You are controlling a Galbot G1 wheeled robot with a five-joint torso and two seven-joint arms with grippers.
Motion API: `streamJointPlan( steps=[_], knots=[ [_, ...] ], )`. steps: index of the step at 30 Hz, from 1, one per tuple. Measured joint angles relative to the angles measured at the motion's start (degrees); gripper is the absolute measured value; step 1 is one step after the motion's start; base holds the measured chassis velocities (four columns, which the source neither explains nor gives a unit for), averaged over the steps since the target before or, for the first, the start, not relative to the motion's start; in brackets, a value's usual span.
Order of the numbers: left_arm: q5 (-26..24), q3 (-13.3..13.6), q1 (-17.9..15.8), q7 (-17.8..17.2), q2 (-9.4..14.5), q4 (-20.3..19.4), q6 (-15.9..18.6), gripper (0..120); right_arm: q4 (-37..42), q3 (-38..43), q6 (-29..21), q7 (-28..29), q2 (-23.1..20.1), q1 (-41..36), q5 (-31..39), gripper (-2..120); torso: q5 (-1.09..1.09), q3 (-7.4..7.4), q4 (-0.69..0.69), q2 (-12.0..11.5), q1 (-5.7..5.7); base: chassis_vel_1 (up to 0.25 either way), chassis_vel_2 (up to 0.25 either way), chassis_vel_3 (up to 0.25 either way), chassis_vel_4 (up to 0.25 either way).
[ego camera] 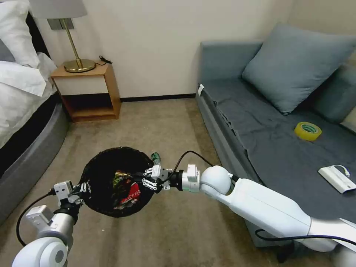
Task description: Pick up the trash bin, then pick up the garbage on the floor and place it into the trash bin.
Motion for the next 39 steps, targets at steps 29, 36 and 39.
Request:
streamJointPlan(
  steps=[29,36,39],
  knots=[
    [-1.16,3.18,-7.22,-3.01,1.49,-2.4,2.69,4,27.98,40.95,-8.19,27.43,-11.44,-35.51,5.03,100,0.0,-0.01,-0.01,0.0,0.0,0.0,0.0,0.0,0.0],
    [-0.02,3.68,-6.39,-3.12,0.55,-2.46,2.73,4,29.37,46.96,-8.73,31.15,-6.97,-47.02,-1.92,100,0.02,-0.01,-0.01,0.01,0.0,0.0,0.0,0.0,0.0],
    [0.15,3.28,-5.89,-3.11,0.41,-2.25,2.67,4,30.25,48.42,-10.15,31.64,-4.92,-50.69,-3.63,100,0.0,-0.01,-0.01,0.01,0.0,0.0,0.0,0.0,0.0]
  ],
)
